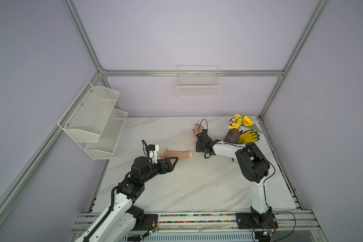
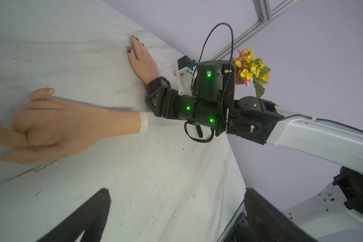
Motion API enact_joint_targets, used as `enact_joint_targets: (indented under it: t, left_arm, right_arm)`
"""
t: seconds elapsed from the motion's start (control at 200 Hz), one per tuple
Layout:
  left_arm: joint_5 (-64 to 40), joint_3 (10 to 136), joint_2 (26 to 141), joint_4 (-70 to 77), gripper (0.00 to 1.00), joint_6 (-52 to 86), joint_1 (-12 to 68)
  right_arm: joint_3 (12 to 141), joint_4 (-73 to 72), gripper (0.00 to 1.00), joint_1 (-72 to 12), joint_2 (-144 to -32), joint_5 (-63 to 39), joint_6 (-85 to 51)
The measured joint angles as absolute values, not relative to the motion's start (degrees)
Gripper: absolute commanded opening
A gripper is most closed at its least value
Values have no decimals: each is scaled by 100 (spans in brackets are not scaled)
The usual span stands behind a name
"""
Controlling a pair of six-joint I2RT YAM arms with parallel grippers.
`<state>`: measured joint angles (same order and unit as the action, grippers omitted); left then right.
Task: Take off the watch
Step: Adjust the hand at the center of the board.
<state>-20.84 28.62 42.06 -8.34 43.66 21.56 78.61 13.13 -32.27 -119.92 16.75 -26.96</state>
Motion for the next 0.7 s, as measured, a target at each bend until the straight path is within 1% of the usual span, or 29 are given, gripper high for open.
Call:
enact_joint_targets:
  t: [0.07,0.155,0.24,0.29,0.505,0.7]
  left_arm:
    - [-2106,2926,4311,-1017,100,4335,2156]
    - [-2119,2958,4412,-1140,100,4329,2156]
    - [-2117,2956,4473,-1168,100,4351,2156]
    - [-2104,2956,4491,-1162,100,4383,2156]
    - [-1885,2952,4547,-1125,100,4552,2156]
    - [-1658,2836,4659,-860,100,5203,2141]
  right_arm:
    - [7856,1308,44,-3212,-11998,1686,-2665]
    - [7806,1245,36,-3192,-11996,1752,-2679]
    - [7644,1061,23,-3170,-11913,1750,-2665]
    - [7516,985,19,-3159,-11837,1721,-2661]
    - [6838,886,6,-3153,-11104,1291,-2668]
    - [6198,655,3,-3374,-9690,902,-2679]
